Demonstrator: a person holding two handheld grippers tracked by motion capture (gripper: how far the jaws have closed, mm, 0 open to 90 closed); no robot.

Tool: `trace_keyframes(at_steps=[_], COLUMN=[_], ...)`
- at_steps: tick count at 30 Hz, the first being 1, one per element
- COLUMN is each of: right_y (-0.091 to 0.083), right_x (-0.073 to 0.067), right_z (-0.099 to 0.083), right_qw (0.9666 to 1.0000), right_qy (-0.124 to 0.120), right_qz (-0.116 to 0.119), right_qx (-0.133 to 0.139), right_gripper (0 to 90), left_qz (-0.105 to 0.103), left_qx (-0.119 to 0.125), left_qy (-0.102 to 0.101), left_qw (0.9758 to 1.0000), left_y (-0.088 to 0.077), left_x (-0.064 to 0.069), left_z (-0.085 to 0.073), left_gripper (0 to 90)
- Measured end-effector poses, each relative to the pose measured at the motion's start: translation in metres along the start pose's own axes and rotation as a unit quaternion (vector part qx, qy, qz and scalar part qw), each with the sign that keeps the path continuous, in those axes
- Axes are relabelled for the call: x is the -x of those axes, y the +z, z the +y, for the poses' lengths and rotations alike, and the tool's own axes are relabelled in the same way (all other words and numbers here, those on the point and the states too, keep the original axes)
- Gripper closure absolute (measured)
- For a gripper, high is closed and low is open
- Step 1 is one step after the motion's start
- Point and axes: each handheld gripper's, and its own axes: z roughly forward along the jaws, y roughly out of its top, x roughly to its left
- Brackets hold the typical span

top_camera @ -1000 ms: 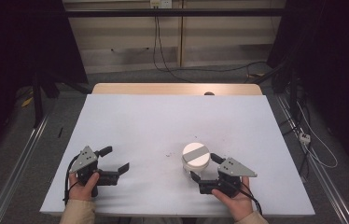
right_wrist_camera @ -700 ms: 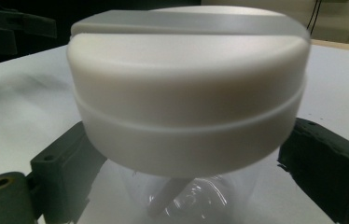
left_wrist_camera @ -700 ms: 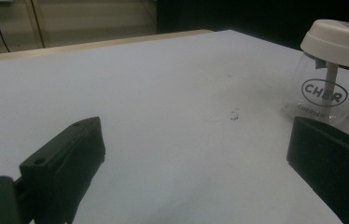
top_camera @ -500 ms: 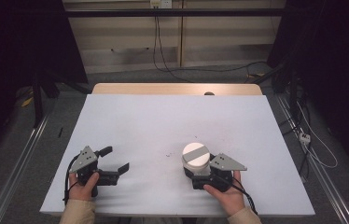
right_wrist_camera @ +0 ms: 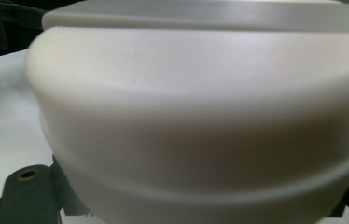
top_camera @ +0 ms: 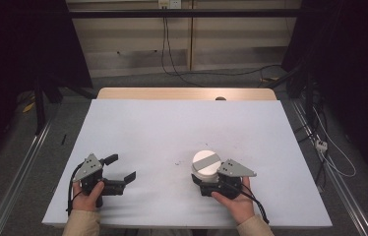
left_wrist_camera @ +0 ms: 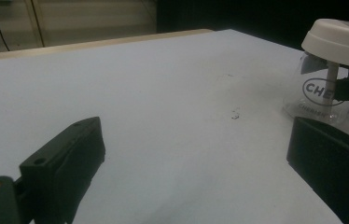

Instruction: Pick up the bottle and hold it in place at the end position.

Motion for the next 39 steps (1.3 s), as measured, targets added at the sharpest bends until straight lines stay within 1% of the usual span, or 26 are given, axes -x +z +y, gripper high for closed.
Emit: trace_keyframes(at_steps=[4, 7, 9, 14, 19, 22, 24, 29, 31, 33, 39], right_y=[-0.001, -0.002, -0.002, 0.001, 0.007, 0.011, 0.013, 0.018, 0.020, 0.021, 0.025], right_x=[0.000, 0.003, 0.005, 0.006, 0.009, 0.010, 0.011, 0.013, 0.014, 0.015, 0.019], right_z=[0.001, 0.002, 0.004, 0.013, 0.019, 0.022, 0.024, 0.026, 0.027, 0.028, 0.033], right_qw=[1.0000, 1.0000, 1.0000, 0.9999, 0.9997, 0.9994, 0.9994, 0.9993, 0.9994, 0.9993, 0.9993], right_qy=[-0.005, 0.003, 0.005, -0.013, -0.023, -0.034, -0.034, -0.035, -0.034, -0.037, -0.036], right_qz=[-0.001, 0.004, 0.006, 0.004, 0.006, 0.000, 0.000, -0.003, -0.004, -0.005, -0.008], right_qx=[0.002, 0.003, 0.005, 0.005, 0.003, -0.001, -0.002, -0.008, -0.007, -0.009, -0.005], right_gripper=[17.7, 18.1, 18.3, 18.3, 18.4, 18.4, 18.4, 18.4, 18.4, 18.4, 18.4], left_qz=[0.000, 0.000, -0.001, -0.001, -0.001, -0.001, -0.001, -0.002, -0.002, -0.002, -0.003], left_qx=[0.000, 0.003, 0.000, 0.003, 0.002, 0.000, 0.003, 0.000, 0.002, 0.002, 0.000], left_qy=[0.000, -0.002, 0.000, -0.002, -0.001, 0.001, -0.002, 0.002, -0.001, -0.001, 0.000], left_qw=[1.0000, 1.0000, 1.0000, 1.0000, 1.0000, 1.0000, 1.0000, 1.0000, 1.0000, 1.0000, 1.0000], left_y=[0.000, 0.001, 0.001, 0.001, 0.001, 0.000, 0.001, 0.001, 0.001, 0.001, 0.002], left_x=[0.000, 0.001, 0.001, 0.001, 0.001, 0.000, 0.000, 0.000, 0.001, 0.001, 0.001], left_z=[0.000, 0.000, 0.000, 0.000, 0.000, 0.000, 0.000, 0.000, 0.000, 0.000, 0.000], left_gripper=[4.0, 4.0, 4.0, 4.2, 4.2, 4.2, 4.2, 4.2, 4.2, 4.2, 4.2])
